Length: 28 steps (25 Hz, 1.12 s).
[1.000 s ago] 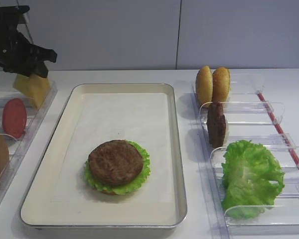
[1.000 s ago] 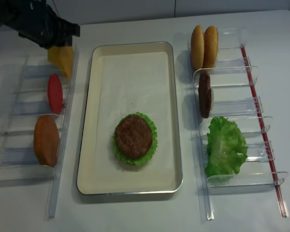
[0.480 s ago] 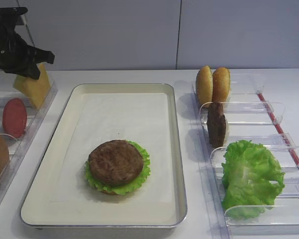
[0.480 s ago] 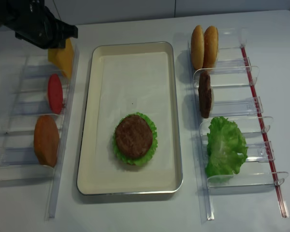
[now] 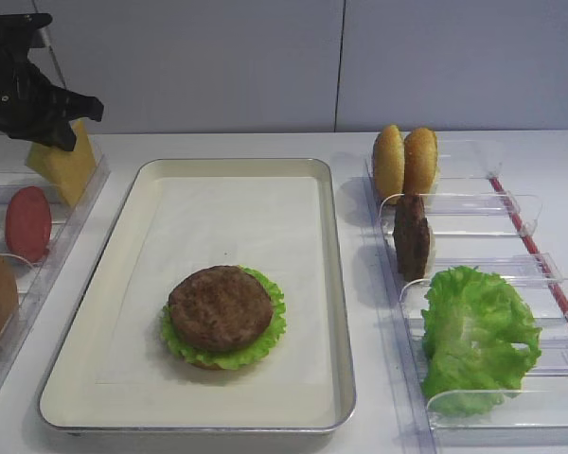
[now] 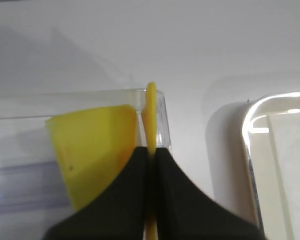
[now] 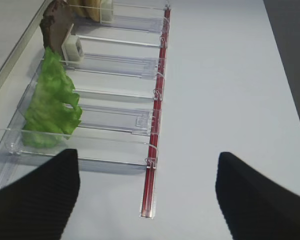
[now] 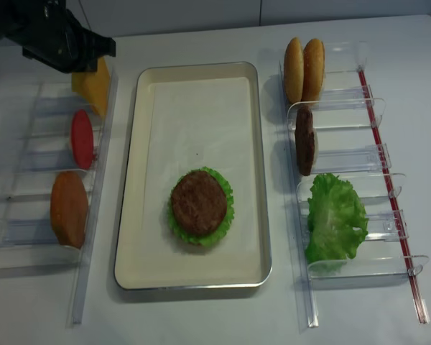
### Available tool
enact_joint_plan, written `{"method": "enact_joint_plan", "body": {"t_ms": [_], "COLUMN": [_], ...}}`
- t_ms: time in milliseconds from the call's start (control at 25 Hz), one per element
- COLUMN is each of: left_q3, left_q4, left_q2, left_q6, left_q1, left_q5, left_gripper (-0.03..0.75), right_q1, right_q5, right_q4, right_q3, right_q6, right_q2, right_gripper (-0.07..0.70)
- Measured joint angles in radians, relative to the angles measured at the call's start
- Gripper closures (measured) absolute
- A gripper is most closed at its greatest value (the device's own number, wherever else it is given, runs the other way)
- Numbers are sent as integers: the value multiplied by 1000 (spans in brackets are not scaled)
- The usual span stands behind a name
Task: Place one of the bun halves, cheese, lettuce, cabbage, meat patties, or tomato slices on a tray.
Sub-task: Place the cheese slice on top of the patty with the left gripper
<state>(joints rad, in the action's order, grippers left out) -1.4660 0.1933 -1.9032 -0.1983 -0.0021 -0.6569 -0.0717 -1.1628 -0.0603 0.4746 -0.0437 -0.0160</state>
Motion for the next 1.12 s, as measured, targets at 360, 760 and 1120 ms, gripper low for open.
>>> {"method": "enact_joint_plan", "body": {"t_ms": [360, 760, 1120], "left_q3": [0, 0, 220], "left_q4": [0, -1, 13], "left_q2": [90, 246, 526], "left_q6": [16, 113, 161], "left_q1": [0, 0, 0], "left_q5": [-16, -155, -141], "left_gripper": [688, 688, 688], "right_q1": [0, 0, 0], "right_q5": [0, 0, 0], "right_q4": [0, 0, 0], "right_q3": [0, 0, 0], "right_q6": [0, 0, 0], "right_q2": [0, 0, 0], "right_gripper": [68, 68, 68]}}
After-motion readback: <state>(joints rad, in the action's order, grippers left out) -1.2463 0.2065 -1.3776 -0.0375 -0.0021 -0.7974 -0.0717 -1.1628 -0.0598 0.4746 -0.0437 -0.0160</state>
